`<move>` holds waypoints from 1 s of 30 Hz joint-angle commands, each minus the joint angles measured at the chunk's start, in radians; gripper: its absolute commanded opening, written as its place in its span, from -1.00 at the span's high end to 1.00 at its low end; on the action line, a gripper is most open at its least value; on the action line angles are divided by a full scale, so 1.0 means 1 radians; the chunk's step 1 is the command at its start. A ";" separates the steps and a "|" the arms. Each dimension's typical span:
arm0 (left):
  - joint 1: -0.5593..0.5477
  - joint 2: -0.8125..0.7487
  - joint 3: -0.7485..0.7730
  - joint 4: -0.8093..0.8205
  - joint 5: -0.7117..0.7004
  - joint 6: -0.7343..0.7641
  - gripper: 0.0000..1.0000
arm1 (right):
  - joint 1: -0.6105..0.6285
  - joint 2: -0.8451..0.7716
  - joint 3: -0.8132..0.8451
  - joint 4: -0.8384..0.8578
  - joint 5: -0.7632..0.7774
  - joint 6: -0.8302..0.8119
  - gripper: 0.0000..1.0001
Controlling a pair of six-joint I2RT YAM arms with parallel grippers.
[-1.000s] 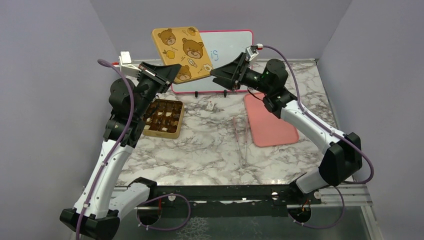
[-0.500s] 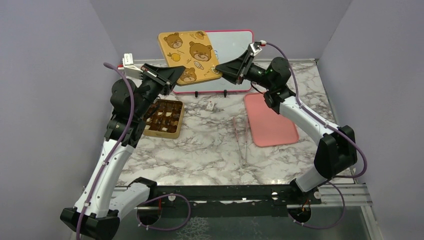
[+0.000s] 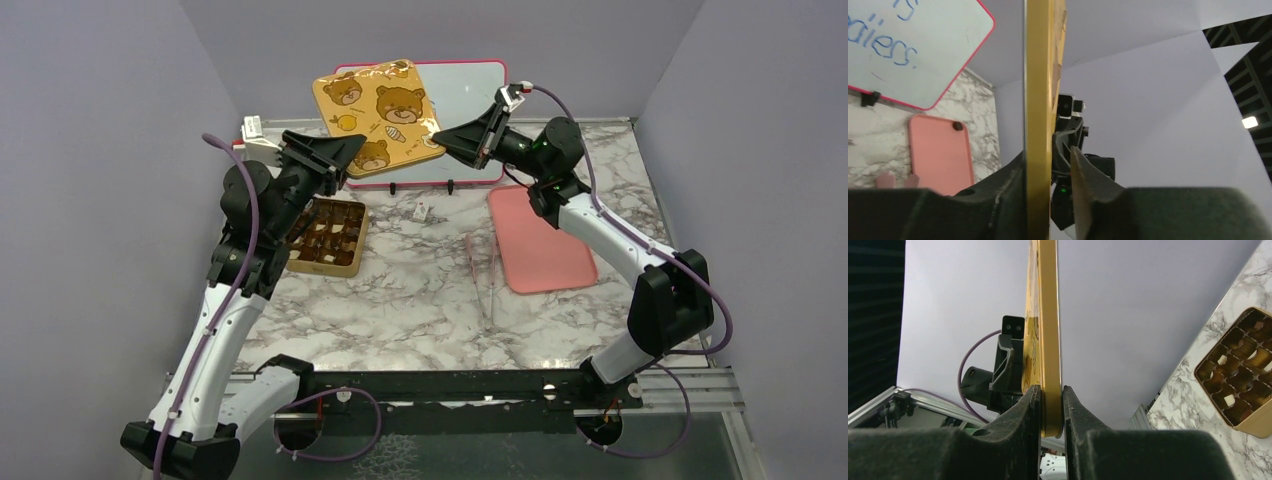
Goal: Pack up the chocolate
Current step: Pick up the box lid from the center of the board.
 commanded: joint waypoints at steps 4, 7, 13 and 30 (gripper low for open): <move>0.002 -0.032 0.006 -0.077 -0.090 0.034 0.00 | 0.000 -0.015 -0.006 0.078 -0.021 0.003 0.95; 0.002 -0.033 0.053 -0.168 -0.156 0.104 -0.27 | 0.000 -0.024 -0.017 0.073 0.021 0.003 0.99; 0.002 -0.016 0.140 -0.375 -0.340 0.279 -0.58 | 0.000 -0.030 -0.039 0.020 0.152 -0.014 0.99; 0.110 0.350 0.295 -0.781 -0.879 0.388 -0.88 | 0.215 0.107 -0.067 -0.126 0.515 -0.112 0.99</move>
